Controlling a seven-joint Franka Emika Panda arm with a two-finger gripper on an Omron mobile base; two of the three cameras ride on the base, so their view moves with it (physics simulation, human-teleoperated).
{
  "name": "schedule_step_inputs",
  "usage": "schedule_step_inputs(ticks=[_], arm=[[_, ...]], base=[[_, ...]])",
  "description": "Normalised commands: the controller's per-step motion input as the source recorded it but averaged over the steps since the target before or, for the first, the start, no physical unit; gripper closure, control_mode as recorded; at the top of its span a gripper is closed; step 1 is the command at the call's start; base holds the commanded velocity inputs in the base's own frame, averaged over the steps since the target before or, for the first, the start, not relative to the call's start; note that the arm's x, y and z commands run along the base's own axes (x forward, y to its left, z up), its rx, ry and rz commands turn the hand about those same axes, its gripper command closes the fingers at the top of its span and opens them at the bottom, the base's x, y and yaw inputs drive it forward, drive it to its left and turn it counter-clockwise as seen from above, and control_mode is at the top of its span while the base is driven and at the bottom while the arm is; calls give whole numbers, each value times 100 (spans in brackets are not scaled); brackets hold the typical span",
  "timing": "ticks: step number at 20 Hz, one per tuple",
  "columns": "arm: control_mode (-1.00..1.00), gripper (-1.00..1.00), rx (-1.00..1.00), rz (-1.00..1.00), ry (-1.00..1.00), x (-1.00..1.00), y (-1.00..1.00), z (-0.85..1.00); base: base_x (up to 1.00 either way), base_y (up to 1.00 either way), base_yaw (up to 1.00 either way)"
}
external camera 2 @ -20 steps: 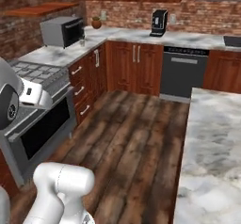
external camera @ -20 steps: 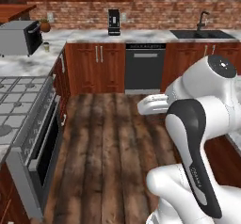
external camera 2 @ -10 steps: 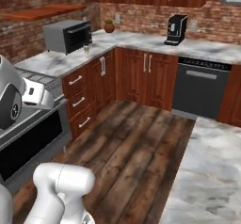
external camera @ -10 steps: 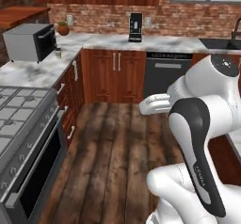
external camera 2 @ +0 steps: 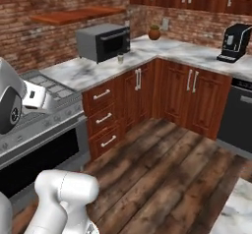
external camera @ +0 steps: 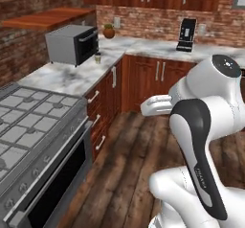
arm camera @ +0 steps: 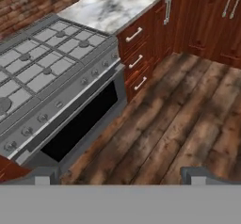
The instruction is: Move the drinks to the dining counter.
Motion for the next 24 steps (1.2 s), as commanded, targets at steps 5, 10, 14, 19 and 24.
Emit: schedule_step_inputs(ticks=[5,10,14,19,24], arm=[[100,-100,0,0,0,0,0,0],[100,-100,0,0,0,0,0,0],[100,-100,0,0,0,0,0,0],[100,-100,0,0,0,0,0,0],[100,-100,0,0,0,0,0,0]], base=[[100,-50,40],[100,-54,8],[100,-72,0],[100,-52,5],[100,0,12]])
